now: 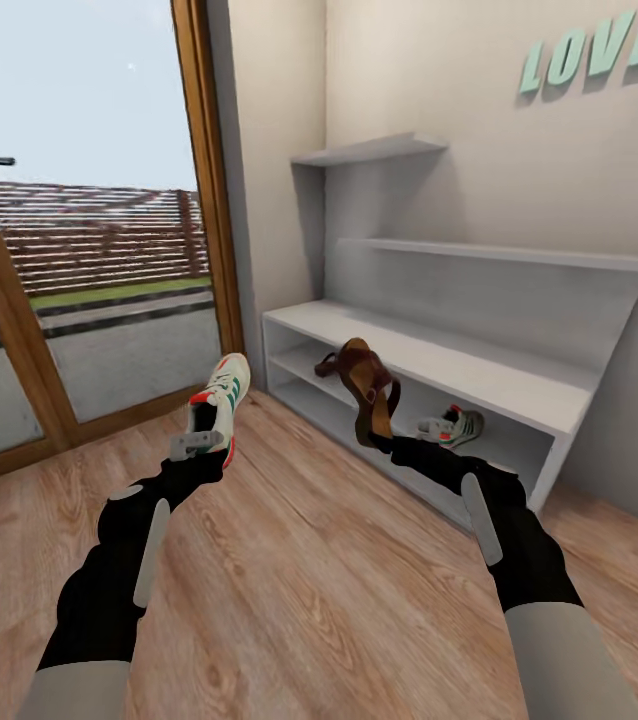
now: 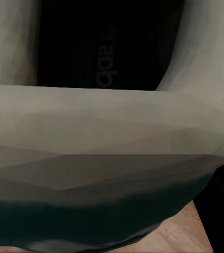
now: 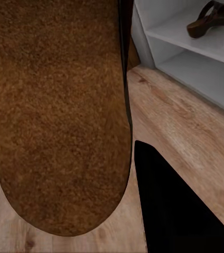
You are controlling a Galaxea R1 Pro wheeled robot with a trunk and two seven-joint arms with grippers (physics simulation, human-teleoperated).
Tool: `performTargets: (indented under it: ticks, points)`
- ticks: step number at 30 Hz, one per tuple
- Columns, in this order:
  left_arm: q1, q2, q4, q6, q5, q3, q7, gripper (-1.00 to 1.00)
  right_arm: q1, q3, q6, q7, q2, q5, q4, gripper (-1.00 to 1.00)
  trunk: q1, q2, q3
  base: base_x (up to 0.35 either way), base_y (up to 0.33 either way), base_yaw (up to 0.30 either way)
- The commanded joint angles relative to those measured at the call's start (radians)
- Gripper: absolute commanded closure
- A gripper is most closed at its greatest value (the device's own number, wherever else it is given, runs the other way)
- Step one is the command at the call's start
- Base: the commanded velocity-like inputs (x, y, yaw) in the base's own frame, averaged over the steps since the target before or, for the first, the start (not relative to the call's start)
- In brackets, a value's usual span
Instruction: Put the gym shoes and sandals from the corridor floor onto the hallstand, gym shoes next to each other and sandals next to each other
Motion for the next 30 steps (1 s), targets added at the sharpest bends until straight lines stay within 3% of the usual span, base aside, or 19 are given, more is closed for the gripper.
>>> performTargets:
  ticks: [1,17,24,26,30]
  points:
    - [0.000,-0.001,-0.001,0.006,0.000,0.003,-0.007,1.00,-0.001,-0.003,0.010,0.001,0.001,-0.008,0.000,1.00,0.000,0.000,-0.001,0.186,0.212,-0.264]
    - [0.000,-0.001,-0.001,0.006,0.000,0.003,-0.007,1.00,0.000,-0.003,0.010,0.001,0.001,-0.008,0.000,1.00,0.000,0.000,-0.001,0.140,0.258,-0.264]
    - [0.000,-0.001,-0.001,0.006,0.000,0.003,-0.007,1.00,-0.001,-0.002,-0.010,-0.002,0.001,-0.008,0.002,1.00,0.000,0.000,-0.001,0.007,0.068,-0.263]
    - [0.000,-0.001,-0.001,0.005,0.000,0.003,-0.007,1.00,-0.001,-0.002,-0.083,-0.003,0.001,-0.007,0.003,1.00,0.000,0.000,-0.001,0.001,0.005,-0.245]
    - [0.000,-0.001,-0.001,0.005,0.000,0.003,-0.007,1.00,0.001,-0.002,-0.323,-0.002,0.002,-0.008,0.007,1.00,0.000,0.000,-0.001,0.000,0.001,-0.185]
